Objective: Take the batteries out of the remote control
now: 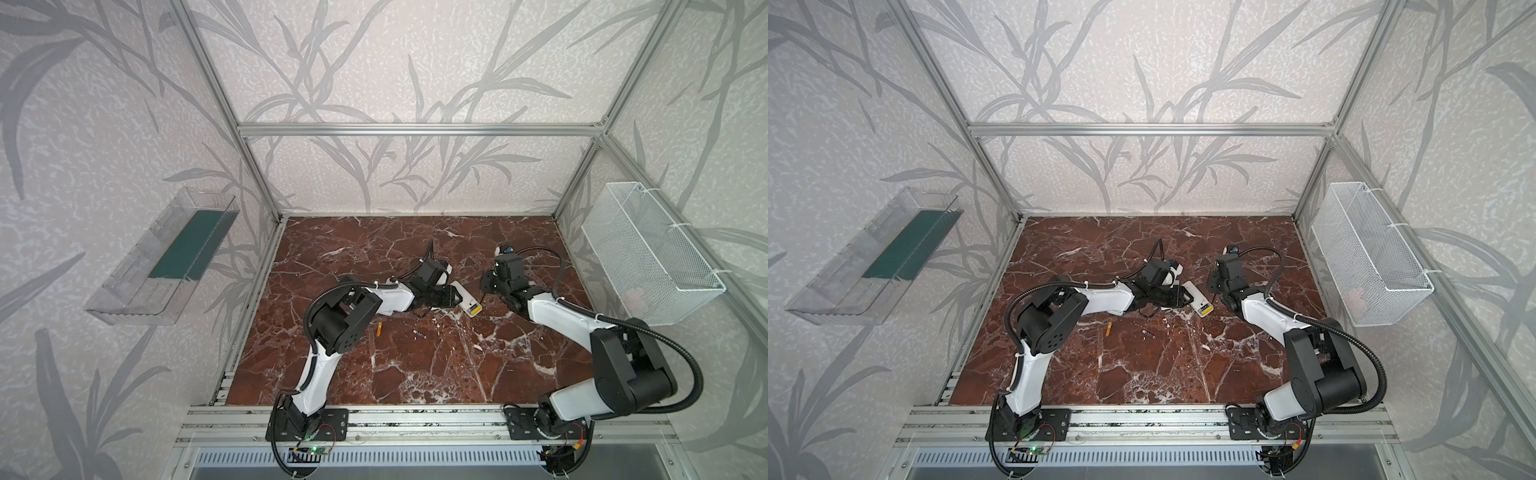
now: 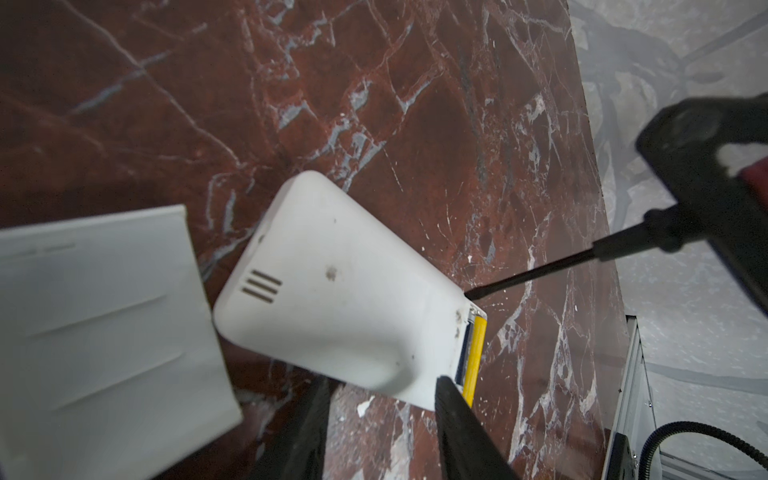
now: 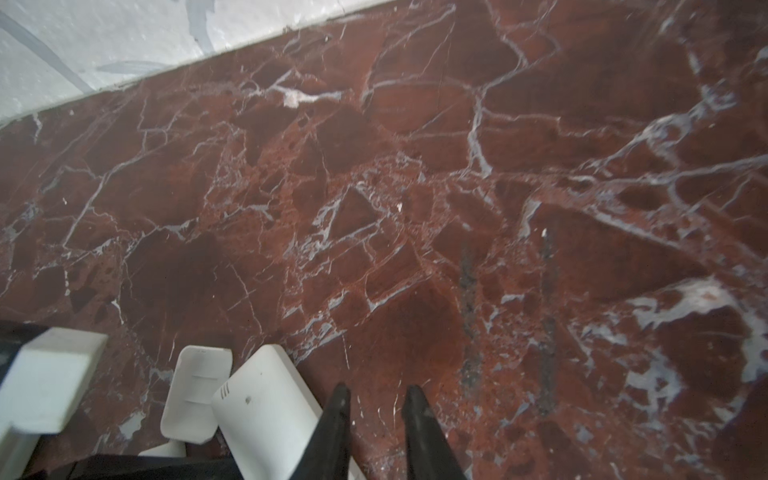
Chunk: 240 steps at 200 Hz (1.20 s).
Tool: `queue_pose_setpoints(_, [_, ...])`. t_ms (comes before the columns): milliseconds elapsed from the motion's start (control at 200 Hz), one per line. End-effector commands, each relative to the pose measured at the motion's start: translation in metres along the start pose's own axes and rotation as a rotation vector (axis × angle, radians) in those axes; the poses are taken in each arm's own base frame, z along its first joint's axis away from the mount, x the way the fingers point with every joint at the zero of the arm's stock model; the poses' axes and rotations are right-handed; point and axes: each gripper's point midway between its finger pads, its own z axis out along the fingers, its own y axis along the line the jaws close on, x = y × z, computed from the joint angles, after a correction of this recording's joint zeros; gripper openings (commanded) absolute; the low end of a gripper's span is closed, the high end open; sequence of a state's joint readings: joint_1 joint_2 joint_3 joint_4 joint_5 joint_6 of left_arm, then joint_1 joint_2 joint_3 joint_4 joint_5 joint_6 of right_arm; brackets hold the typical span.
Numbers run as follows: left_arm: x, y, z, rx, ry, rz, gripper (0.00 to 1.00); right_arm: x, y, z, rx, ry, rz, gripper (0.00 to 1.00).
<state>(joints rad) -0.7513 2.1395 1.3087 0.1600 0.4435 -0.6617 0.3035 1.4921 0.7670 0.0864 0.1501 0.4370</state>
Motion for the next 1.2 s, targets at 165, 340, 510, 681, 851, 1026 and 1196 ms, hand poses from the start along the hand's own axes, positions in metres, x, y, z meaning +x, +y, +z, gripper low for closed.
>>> queue_pose_setpoints(165, [-0.005,0.002,0.002,-0.015,0.005,-0.003,0.44,0.025,0.002,-0.004,-0.040,0.080,0.043,0.00])
queue_pose_setpoints(340, [0.000,0.001,0.000,-0.005,0.010,-0.016,0.44,0.019,-0.005,-0.014,-0.002,0.051,0.027,0.00])
queue_pose_setpoints(510, [0.003,0.000,-0.002,-0.002,0.012,-0.023,0.44,0.006,-0.007,-0.034,0.001,0.002,0.044,0.00])
queue_pose_setpoints(681, [0.006,-0.007,0.000,0.008,0.017,-0.023,0.44,-0.005,-0.013,-0.059,0.022,-0.057,0.060,0.00])
queue_pose_setpoints(851, [0.007,-0.011,0.001,0.006,0.013,-0.035,0.45,-0.008,0.000,-0.074,0.006,-0.128,0.049,0.00])
queue_pose_setpoints(1026, [0.010,-0.009,0.002,-0.021,0.022,-0.052,0.45,-0.003,0.009,-0.063,0.002,-0.127,0.035,0.00])
queue_pose_setpoints(1196, [0.015,0.001,0.003,-0.066,0.035,-0.074,0.41,-0.002,0.015,-0.056,0.009,-0.125,0.012,0.00])
